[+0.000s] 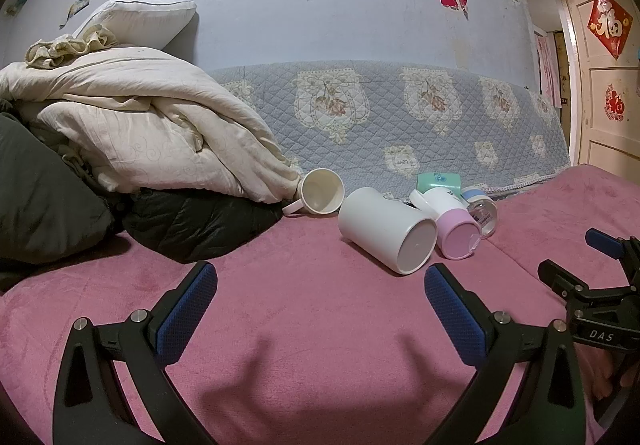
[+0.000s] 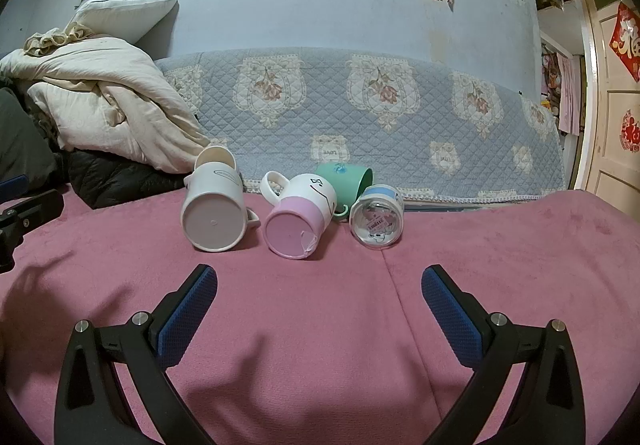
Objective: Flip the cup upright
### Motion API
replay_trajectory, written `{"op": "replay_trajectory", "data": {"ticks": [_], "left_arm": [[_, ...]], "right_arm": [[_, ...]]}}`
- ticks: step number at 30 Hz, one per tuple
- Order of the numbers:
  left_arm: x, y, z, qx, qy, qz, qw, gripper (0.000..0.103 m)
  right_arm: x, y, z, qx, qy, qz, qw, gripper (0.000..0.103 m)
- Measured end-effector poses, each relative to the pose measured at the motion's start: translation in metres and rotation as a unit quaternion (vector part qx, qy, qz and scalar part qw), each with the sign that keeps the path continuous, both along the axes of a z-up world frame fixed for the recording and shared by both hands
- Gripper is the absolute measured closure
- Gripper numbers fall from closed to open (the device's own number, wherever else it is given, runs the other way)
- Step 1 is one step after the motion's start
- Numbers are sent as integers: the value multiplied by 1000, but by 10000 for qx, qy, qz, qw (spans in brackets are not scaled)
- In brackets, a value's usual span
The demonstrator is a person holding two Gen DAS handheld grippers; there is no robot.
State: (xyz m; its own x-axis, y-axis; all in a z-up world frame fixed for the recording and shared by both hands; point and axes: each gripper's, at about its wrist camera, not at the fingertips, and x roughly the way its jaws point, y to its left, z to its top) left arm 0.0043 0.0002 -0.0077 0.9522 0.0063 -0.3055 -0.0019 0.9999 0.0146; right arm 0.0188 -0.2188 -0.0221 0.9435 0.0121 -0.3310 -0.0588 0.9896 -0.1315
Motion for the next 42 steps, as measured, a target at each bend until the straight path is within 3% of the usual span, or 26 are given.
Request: {"op": "replay_trajectory", "data": {"ticks": [42], "left_arm": [[-1, 1, 1, 29, 38, 1, 10000, 0]], "right_arm": [[3, -9, -1, 261, 155, -73, 9995, 0]]}}
